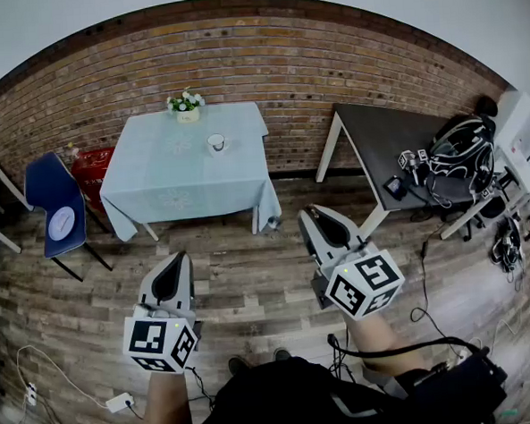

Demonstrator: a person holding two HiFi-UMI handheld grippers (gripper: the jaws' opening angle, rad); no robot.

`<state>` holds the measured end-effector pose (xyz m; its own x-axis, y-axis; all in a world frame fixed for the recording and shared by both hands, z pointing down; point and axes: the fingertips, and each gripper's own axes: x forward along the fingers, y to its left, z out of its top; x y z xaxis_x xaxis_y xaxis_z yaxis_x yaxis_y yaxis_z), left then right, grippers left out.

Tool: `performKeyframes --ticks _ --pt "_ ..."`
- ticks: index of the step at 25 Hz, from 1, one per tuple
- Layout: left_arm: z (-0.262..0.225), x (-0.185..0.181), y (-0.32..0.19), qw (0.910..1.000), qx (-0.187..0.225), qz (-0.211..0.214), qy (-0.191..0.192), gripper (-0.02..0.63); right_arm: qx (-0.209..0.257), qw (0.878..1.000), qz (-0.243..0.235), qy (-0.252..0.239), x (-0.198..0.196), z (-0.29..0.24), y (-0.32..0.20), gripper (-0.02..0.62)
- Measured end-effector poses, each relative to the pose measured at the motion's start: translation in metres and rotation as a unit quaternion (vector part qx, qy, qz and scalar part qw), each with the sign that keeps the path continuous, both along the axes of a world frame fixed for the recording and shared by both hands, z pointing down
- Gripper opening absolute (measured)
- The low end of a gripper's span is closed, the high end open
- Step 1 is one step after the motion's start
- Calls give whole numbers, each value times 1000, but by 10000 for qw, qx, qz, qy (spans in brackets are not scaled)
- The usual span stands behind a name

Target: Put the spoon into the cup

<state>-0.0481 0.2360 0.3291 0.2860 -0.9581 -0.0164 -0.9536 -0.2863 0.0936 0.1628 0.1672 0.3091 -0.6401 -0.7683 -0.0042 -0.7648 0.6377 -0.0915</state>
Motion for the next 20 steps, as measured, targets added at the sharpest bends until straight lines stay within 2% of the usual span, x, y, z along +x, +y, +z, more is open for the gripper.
performKeyframes --ticks 11,20 --pt "-5 -1 2 10000 26 77 13 6 1 10000 28 -9 -5 -1 1 49" --pt "-1 -5 2 9999 44 140 13 8 -26 9994 154 -315 -7 -2 0 49"
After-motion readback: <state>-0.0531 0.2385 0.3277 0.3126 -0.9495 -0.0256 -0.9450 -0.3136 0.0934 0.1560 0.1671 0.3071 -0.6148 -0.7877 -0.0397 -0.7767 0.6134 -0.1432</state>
